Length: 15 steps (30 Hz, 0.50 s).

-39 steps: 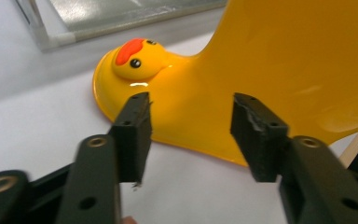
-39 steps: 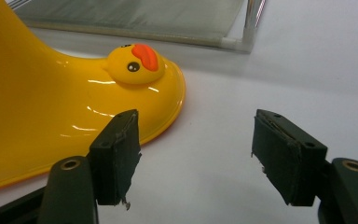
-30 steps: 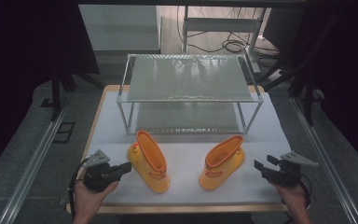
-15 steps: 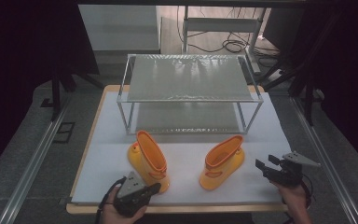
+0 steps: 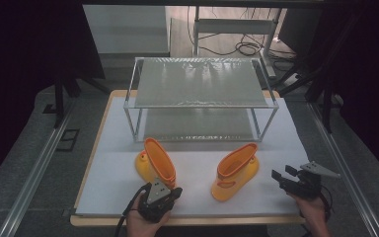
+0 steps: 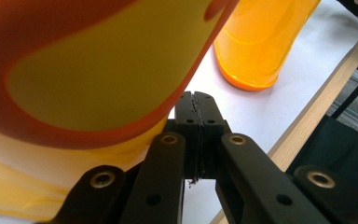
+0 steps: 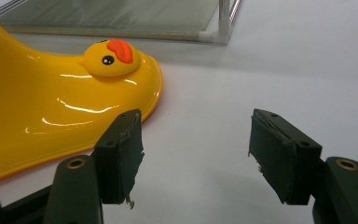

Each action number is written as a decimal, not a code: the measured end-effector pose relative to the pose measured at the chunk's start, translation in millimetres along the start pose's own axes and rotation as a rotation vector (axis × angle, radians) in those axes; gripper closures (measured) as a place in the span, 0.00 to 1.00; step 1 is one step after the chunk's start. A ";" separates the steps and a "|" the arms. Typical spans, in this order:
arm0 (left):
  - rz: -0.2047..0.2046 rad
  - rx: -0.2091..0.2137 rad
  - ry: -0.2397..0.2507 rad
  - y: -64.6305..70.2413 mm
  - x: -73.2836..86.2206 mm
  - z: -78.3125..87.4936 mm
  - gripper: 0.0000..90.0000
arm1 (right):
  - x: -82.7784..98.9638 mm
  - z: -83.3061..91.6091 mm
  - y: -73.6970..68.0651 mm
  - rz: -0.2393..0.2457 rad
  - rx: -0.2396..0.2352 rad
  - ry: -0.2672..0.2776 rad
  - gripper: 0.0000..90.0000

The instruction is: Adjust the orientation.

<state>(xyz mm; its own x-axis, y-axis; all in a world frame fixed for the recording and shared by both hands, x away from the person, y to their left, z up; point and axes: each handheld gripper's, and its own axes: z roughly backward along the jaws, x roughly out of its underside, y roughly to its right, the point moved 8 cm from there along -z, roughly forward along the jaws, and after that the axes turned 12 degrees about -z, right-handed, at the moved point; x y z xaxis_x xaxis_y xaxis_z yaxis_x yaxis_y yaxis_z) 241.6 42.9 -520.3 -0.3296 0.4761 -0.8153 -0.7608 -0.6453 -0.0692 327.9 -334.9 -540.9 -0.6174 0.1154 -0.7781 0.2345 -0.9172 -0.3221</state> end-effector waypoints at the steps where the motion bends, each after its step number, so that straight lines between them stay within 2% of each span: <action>1: 0.002 -0.006 0.004 -1.3 1.3 2.9 1.00 | 0.2 0.3 -0.1 -0.001 0.000 -0.001 0.38; 4: 0.007 -0.011 0.007 -3.1 4.2 8.0 1.00 | 0.2 1.2 0.0 0.000 0.001 0.003 0.38; 11: 0.063 -0.045 0.015 -19.4 27.4 38.2 1.00 | 0.2 2.1 1.6 -0.004 0.007 0.004 0.38; 15: 0.109 -0.081 0.016 -37.5 43.0 58.5 1.00 | -0.1 2.1 1.4 -0.004 0.006 0.004 0.38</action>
<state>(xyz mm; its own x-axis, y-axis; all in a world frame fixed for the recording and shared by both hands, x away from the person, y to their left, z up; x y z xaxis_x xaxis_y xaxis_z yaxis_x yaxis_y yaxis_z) 223.3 122.5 -519.1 -0.3985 0.3914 -0.8294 -0.6732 -0.7390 -0.0254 326.7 -337.0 -540.1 -0.6151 0.1202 -0.7792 0.2276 -0.9192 -0.3214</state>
